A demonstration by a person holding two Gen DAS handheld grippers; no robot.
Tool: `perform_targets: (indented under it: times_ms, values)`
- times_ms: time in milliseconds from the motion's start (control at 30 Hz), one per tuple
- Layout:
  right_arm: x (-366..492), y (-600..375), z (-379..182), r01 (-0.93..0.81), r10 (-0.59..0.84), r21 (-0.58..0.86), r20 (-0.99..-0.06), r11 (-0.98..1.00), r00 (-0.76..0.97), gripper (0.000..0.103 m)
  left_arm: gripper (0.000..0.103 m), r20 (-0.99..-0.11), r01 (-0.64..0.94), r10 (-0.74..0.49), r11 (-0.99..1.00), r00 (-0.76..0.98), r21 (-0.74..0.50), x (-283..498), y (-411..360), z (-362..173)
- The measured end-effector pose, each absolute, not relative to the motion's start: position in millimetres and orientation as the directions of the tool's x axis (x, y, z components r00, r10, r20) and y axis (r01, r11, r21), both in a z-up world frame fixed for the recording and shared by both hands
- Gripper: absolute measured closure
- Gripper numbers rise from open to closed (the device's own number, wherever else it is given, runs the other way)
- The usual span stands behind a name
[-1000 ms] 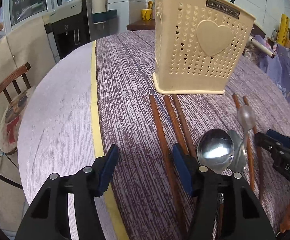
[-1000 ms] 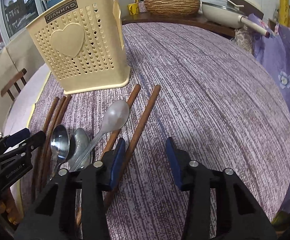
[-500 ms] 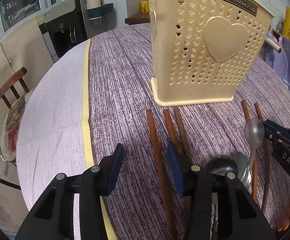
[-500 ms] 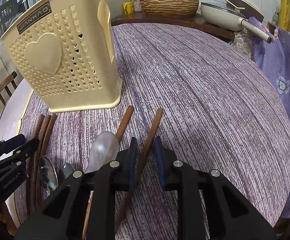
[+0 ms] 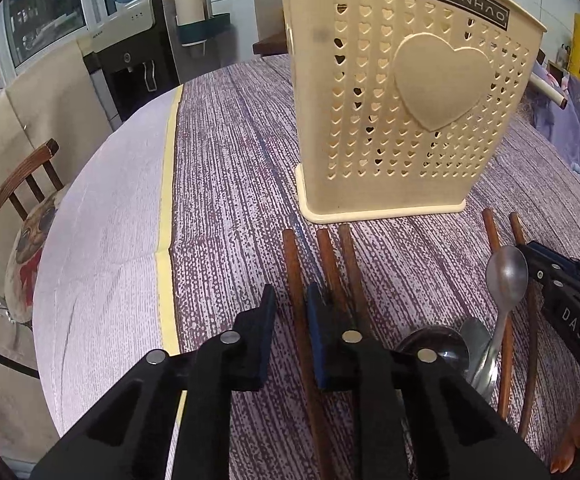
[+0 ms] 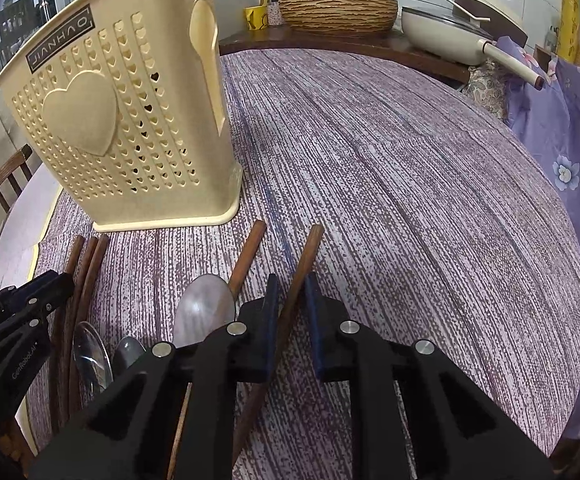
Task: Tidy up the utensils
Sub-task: 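Grasp a brown wooden chopstick with the left tool while the right tool grasps another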
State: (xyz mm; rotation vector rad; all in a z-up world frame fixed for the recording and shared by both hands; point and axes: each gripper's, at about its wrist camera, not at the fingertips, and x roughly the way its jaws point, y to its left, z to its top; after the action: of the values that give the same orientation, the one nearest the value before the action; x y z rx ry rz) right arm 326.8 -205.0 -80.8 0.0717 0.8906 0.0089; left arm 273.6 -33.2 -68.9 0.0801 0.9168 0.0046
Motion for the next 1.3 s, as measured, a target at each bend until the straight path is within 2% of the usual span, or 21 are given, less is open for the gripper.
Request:
perform_targets:
  times_ms: [67, 667, 1033, 1300]
  values:
    - [326, -205, -81, 0.020, 0.040, 0.068, -0.775, 0.997, 0.631, 0.090, 0.094, -0.789, 0.028, 0.043, 0.997, 0.612, 0.076, 269, -35, -69]
    - [331, -213, -80, 0.020, 0.057, 0.091, -0.769, 0.996, 0.637, 0.091, 0.095, -0.789, 0.028, 0.030, 0.998, 0.613, 0.060, 275, -28, -69]
    - [326, -226, -78, 0.022, 0.121, 0.179, -0.749, 0.984, 0.652, 0.093, 0.095, -0.790, 0.022, -0.020, 1.000, 0.612, -0.008, 278, -17, -68]
    - [321, -243, -63, 0.016, 0.161, 0.241, -0.695, 0.970, 0.701, 0.095, 0.095, -0.761, 0.022, -0.057, 0.998, 0.646, -0.056, 272, -7, -54]
